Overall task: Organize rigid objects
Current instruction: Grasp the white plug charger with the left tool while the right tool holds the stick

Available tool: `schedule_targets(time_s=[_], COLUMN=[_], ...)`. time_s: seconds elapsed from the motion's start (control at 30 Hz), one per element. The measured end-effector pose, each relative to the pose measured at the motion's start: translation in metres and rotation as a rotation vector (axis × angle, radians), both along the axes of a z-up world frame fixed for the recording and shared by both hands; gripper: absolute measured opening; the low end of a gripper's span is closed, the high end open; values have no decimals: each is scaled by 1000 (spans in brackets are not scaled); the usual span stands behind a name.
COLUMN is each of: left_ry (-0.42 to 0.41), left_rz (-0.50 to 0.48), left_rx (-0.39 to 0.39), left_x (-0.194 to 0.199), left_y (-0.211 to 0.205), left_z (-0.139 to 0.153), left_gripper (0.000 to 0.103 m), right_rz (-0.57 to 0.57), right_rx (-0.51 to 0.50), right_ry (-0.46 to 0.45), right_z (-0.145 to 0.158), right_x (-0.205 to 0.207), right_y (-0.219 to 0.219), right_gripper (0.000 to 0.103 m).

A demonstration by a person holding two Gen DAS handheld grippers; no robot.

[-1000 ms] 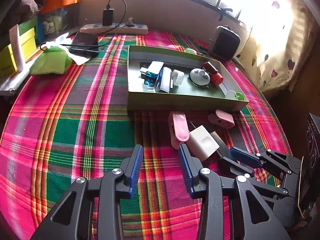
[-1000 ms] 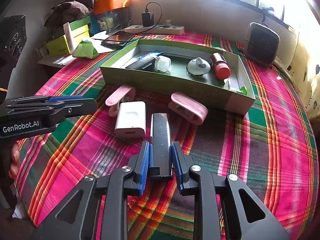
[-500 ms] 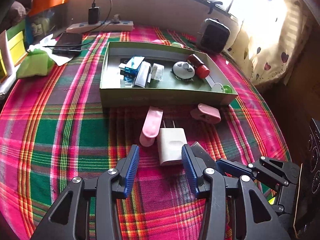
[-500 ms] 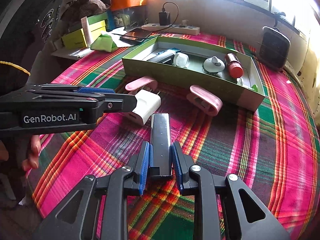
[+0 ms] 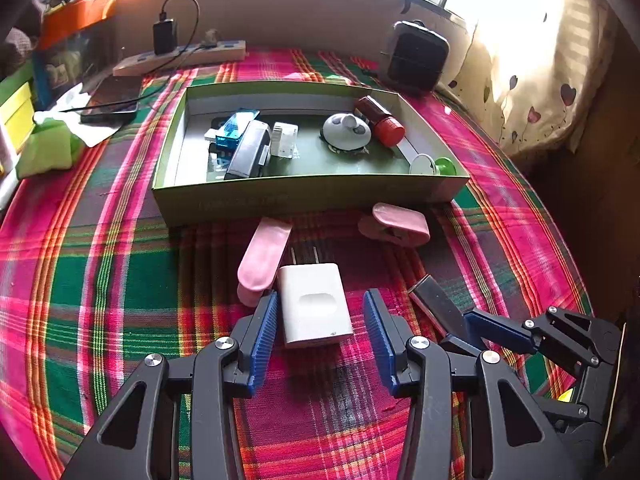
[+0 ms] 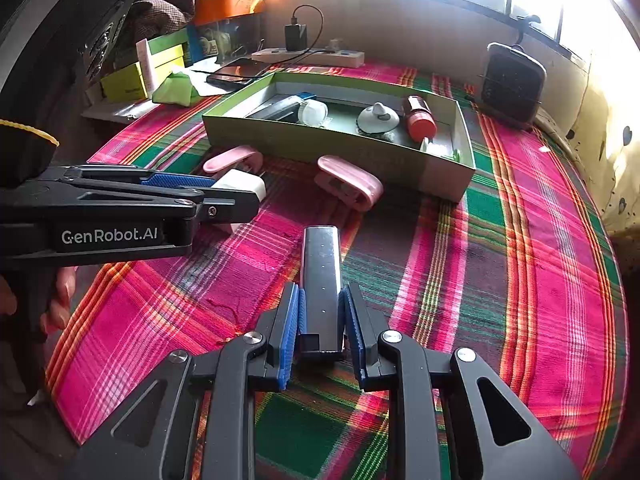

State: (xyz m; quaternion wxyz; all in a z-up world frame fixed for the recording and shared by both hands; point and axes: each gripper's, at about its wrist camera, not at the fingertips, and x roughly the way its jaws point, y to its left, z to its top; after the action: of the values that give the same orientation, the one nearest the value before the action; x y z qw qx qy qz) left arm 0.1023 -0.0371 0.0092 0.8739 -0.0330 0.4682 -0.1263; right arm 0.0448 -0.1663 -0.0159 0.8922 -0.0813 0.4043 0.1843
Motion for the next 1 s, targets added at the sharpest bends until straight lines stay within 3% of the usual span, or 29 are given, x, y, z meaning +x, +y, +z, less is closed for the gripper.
schedule_targets(time_s=[0.57, 0.83, 1.0], left_ry=[-46, -63, -68], left_rz=[14, 36, 34], left_rx=[101, 116, 118], left_x=[4, 2, 1], left_y=[-12, -11, -10], left_z=[-4, -5, -5], left_gripper=[42, 32, 32], right_rz=[-34, -39, -39], right_rx=[16, 23, 24], right_ry=[5, 7, 7], right_z=[1, 1, 1], right_x=[3, 3, 2], right_y=[-16, -17, -17], right_gripper=[24, 24, 24])
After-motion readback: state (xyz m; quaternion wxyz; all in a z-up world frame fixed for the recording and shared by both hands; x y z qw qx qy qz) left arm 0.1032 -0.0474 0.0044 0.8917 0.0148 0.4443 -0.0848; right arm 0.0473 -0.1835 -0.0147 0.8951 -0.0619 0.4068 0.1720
